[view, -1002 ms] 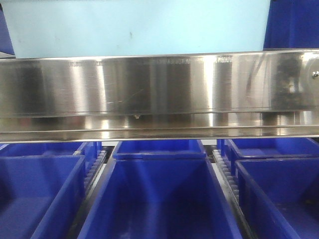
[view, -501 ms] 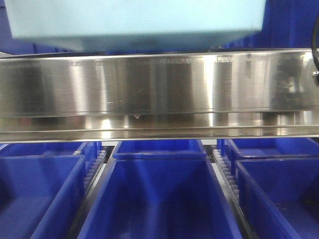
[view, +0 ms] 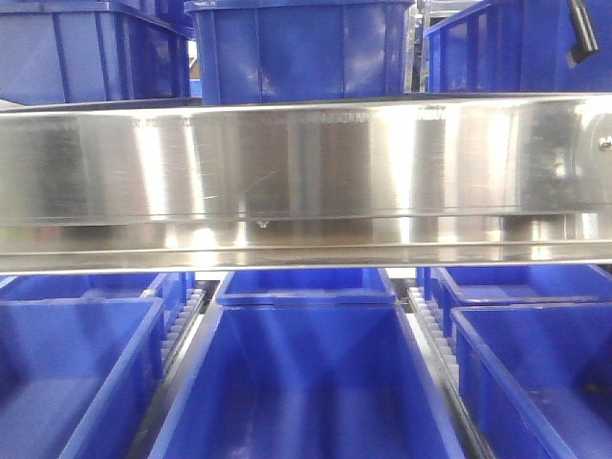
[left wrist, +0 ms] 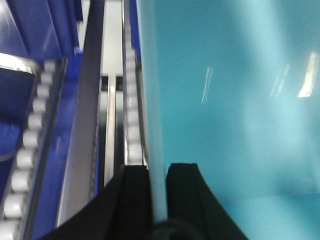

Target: Move two blue bins to right shelf middle

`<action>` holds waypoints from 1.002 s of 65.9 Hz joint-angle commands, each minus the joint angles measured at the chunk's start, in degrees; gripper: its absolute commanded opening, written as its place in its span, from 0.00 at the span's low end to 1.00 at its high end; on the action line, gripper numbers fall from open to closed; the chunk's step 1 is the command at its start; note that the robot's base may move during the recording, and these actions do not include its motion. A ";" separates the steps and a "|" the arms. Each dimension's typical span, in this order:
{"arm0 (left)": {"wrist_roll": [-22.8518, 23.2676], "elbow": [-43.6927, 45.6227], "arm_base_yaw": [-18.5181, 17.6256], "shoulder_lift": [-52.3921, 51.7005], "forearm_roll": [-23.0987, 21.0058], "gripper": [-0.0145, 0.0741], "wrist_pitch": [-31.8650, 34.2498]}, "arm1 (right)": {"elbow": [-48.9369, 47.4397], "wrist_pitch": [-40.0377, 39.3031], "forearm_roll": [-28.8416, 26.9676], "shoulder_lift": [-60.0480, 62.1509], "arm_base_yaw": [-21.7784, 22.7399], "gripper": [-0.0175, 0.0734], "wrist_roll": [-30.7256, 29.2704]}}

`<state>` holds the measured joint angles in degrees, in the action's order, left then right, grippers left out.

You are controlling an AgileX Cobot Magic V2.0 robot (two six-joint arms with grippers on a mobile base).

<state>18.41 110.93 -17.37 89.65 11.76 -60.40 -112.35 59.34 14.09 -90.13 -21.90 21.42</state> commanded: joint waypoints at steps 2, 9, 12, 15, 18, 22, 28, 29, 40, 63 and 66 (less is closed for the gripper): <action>-0.49 1.11 0.14 -0.96 2.56 0.04 6.15 | -1.04 -6.98 3.38 0.71 0.04 0.01 -1.06; -0.49 1.11 0.14 -0.96 2.56 0.04 8.23 | -1.04 -7.80 3.89 0.71 0.04 0.01 -1.06; -0.14 1.11 0.14 -0.96 2.45 0.04 8.79 | -1.04 -8.04 4.00 0.71 0.04 0.01 -1.06; -0.02 1.11 0.14 -0.96 2.33 0.04 8.94 | -1.04 -8.15 3.99 0.71 0.04 0.01 -1.06; -0.02 1.11 0.14 -0.96 1.87 0.04 8.77 | -1.04 -8.15 3.99 0.71 0.04 0.01 -1.06; -0.02 1.11 0.62 -0.96 -0.24 0.04 8.40 | -1.04 -8.15 3.99 0.71 0.04 0.01 -1.06; -0.42 1.11 2.22 -0.96 -3.94 0.04 8.40 | -1.04 -8.15 3.99 0.71 0.04 0.01 -1.06; -0.42 1.11 2.45 -0.96 -4.05 0.04 8.40 | -1.04 -8.15 3.99 0.71 0.04 0.01 -1.06; -0.88 1.11 2.90 -0.96 -3.19 0.04 8.40 | -1.04 -8.27 3.99 0.71 0.04 0.01 -1.06; -4.38 1.11 2.20 -0.96 -3.54 0.04 8.31 | -1.04 -8.39 3.99 0.71 0.04 0.01 -1.06; -4.78 1.11 2.20 -0.96 -3.54 0.04 8.31 | -1.04 -8.39 3.99 0.71 0.04 0.01 -1.06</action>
<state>14.98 110.93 -15.04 89.65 8.28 -56.63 -112.35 56.47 15.62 -90.63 -22.00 21.52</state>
